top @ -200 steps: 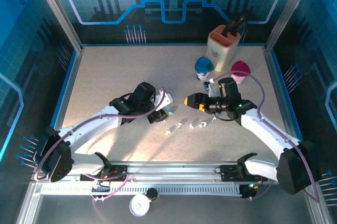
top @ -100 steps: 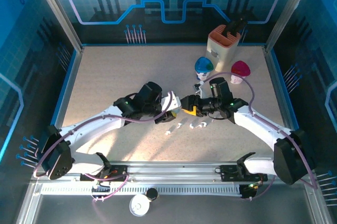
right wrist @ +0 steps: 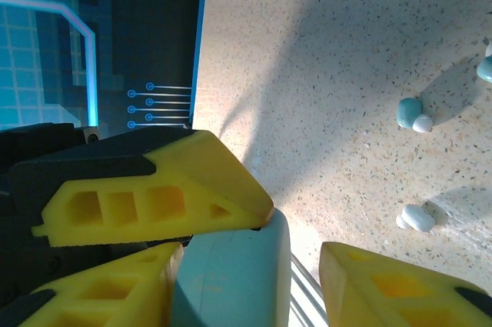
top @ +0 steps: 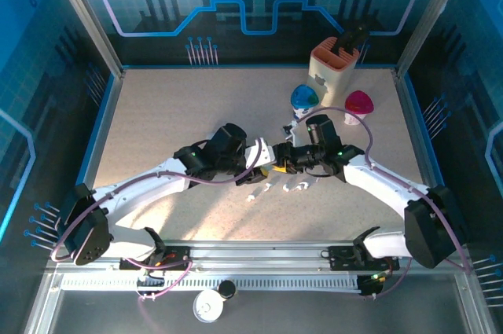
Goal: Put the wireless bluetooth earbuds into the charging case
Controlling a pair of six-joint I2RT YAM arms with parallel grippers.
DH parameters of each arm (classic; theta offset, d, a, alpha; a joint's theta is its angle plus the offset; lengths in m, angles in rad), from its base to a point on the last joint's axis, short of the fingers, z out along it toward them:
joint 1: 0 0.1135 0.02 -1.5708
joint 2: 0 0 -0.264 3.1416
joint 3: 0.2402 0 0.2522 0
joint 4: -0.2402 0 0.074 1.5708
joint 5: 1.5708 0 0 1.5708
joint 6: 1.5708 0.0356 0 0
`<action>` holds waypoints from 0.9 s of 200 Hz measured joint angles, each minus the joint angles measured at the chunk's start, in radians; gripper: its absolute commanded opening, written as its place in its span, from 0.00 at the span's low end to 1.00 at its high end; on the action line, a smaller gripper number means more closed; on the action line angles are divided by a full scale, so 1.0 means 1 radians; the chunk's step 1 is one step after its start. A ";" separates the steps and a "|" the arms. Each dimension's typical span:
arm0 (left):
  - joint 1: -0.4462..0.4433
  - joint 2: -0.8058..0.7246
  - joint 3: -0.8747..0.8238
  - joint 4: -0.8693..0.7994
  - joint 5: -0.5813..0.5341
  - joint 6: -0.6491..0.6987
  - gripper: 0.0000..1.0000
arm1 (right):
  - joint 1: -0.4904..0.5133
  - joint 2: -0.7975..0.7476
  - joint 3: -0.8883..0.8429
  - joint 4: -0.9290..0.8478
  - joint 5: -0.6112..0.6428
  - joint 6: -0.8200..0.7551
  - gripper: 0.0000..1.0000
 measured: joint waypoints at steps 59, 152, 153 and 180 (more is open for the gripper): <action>0.000 0.000 -0.002 0.009 -0.018 0.000 0.43 | -0.007 -0.035 0.000 -0.007 -0.001 -0.001 0.38; 0.002 -0.002 -0.043 0.106 -0.023 -0.039 0.76 | -0.027 -0.050 -0.012 0.000 -0.002 0.025 0.16; 0.002 -0.003 -0.045 0.110 -0.023 -0.045 0.77 | -0.028 -0.051 -0.013 0.001 -0.002 0.026 0.16; 0.009 -0.063 -0.148 0.224 -0.011 -0.154 0.97 | -0.072 -0.115 -0.038 0.031 -0.008 0.077 0.15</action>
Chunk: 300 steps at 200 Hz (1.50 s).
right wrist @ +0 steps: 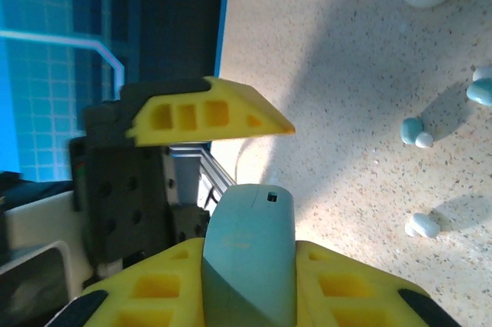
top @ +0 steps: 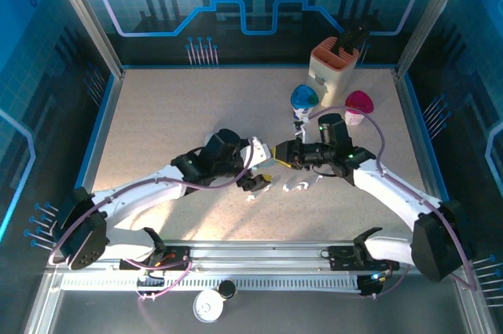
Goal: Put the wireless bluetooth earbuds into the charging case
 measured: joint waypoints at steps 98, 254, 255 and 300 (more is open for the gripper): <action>0.001 -0.124 -0.110 0.436 0.090 -0.300 0.98 | -0.093 -0.249 -0.127 0.337 -0.089 0.472 0.09; 0.016 0.013 -0.110 0.878 0.281 -0.346 0.58 | -0.096 -0.269 -0.211 0.690 -0.098 0.859 0.07; 0.016 0.013 -0.110 0.879 0.282 -0.346 0.57 | -0.096 -0.269 -0.211 0.690 -0.098 0.860 0.07; 0.020 0.024 -0.110 0.907 0.306 -0.326 0.55 | -0.096 -0.269 -0.214 0.692 -0.098 0.875 0.06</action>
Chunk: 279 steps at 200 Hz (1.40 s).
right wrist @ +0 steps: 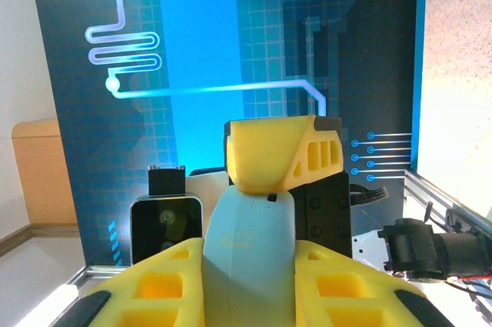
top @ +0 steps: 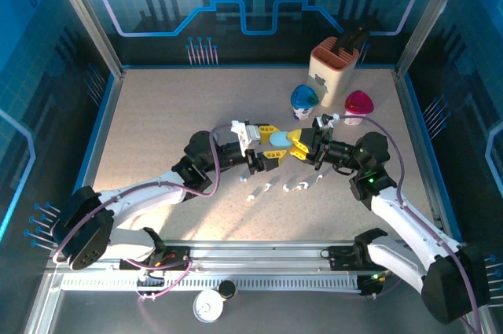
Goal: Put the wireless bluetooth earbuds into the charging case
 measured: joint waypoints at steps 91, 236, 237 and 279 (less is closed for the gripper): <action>0.003 0.011 0.000 0.031 0.013 0.027 0.60 | 0.000 0.016 0.001 0.055 0.000 0.035 0.04; 0.013 0.031 0.000 0.058 0.021 0.024 0.35 | 0.000 0.013 0.000 0.059 0.000 0.034 0.27; 0.013 0.031 0.000 0.058 0.021 0.024 0.35 | 0.000 0.013 0.000 0.058 0.000 0.033 0.29; 0.012 0.031 0.000 0.022 0.030 0.028 0.35 | -0.018 -0.012 0.010 -0.066 0.002 -0.064 0.78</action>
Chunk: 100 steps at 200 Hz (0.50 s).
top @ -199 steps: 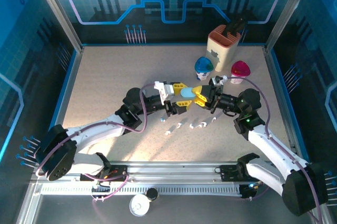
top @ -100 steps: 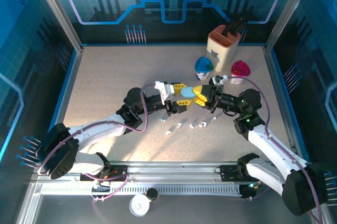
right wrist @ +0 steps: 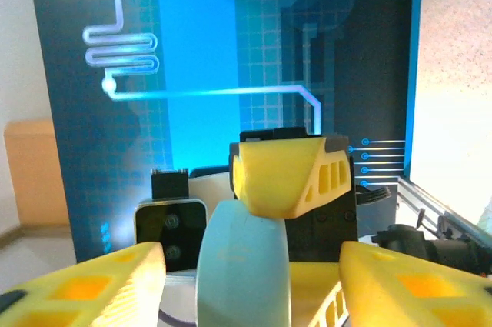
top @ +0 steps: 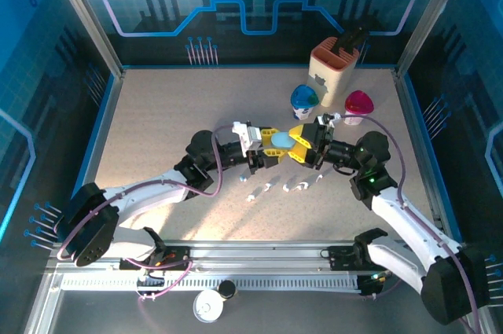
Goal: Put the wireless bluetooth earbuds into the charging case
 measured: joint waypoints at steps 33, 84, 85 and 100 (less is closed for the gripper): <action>0.004 0.000 0.000 -0.037 0.016 -0.003 0.34 | -0.068 -0.053 0.051 -0.224 0.007 -0.166 0.86; 0.031 -0.005 0.000 -0.065 0.045 -0.040 0.35 | -0.172 -0.096 0.218 -0.653 0.026 -0.536 0.95; 0.031 -0.006 0.000 -0.066 0.045 -0.041 0.35 | -0.173 -0.095 0.222 -0.661 0.026 -0.543 0.95; 0.033 -0.008 0.000 -0.071 0.055 -0.051 0.35 | -0.174 -0.077 0.312 -0.793 0.026 -0.705 0.96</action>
